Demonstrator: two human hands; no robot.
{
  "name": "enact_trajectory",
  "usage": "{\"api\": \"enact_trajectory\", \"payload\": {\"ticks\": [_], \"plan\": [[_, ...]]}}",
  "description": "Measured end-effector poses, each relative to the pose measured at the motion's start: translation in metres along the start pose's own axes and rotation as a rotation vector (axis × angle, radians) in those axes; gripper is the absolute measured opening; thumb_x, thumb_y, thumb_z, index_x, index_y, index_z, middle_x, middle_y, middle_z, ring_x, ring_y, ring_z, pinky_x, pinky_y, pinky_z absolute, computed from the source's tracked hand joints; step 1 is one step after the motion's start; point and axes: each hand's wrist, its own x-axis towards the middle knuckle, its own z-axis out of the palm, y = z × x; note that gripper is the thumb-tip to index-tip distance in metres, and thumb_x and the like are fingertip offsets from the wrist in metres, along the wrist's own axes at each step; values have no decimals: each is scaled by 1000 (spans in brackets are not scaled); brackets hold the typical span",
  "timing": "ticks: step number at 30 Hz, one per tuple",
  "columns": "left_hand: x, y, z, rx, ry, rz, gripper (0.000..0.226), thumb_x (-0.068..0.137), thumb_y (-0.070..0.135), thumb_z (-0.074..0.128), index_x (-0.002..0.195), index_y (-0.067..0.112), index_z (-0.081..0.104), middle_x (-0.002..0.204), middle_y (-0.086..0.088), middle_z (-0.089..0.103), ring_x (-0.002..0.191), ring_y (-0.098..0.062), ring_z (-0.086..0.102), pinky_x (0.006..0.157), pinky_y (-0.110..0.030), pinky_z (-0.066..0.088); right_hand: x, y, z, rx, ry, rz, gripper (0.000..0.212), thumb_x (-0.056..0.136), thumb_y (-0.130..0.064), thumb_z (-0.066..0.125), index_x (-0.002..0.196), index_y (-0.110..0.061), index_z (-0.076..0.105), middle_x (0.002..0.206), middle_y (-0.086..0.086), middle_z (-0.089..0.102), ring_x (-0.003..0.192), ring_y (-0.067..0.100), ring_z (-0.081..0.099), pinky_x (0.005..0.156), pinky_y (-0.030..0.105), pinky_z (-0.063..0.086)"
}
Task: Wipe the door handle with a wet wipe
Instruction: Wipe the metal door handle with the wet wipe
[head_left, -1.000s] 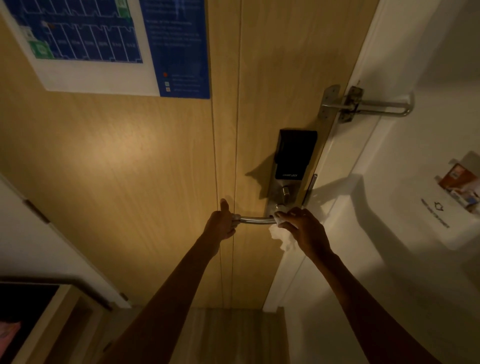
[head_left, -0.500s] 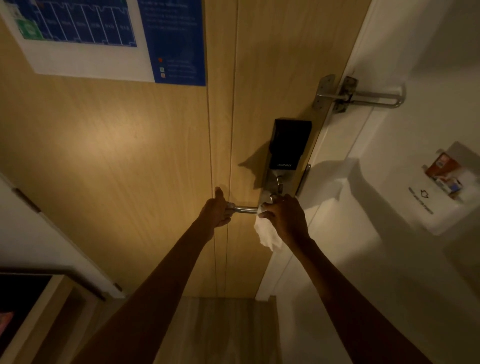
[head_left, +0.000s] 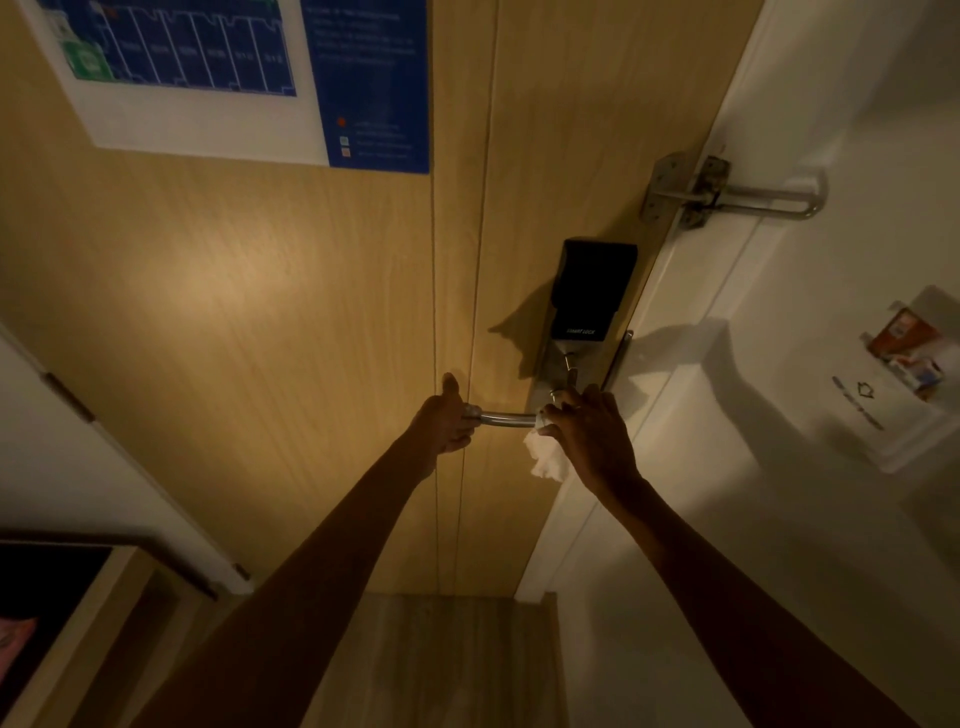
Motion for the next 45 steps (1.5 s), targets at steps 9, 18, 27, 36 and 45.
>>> {"api": "enact_trajectory", "payload": {"ticks": [9,18,27,36,45], "plan": [[6,0,-1,-40,10,-9,75,98,53,20,112,-6,64,116,-24,65,104,-32,63,99,-39,48,1,-23,7,-14,149,-62,34,72,-24,80,97,-9,64,100,10,64,100,28,59,80,35,51],[9,-3,-3,-59,-3,-7,76,97,55,19,105,-3,67,116,-25,65,97,-30,65,92,-36,51,7,-37,12,-45,166,-92,30,74,-28,77,95,-13,62,98,5,60,95,24,53,88,36,44],[13,-7,-7,-15,-17,26,75,95,58,18,92,3,70,101,-20,70,77,-20,63,87,-33,51,4,-30,9,-64,149,-55,31,73,-27,79,96,-13,65,100,6,62,97,27,58,84,37,48],[17,3,-6,16,-47,-24,80,97,55,14,105,-6,66,90,-16,66,69,-18,58,82,-33,49,4,-32,8,-84,149,-64,31,73,-33,79,95,-16,65,96,4,62,91,23,58,82,35,48],[20,5,-6,49,-72,2,80,97,56,16,108,-6,64,102,-17,67,97,-26,62,89,-35,48,13,-55,7,-43,169,-62,31,71,-31,81,93,-16,65,95,3,63,92,23,58,83,37,49]]}}
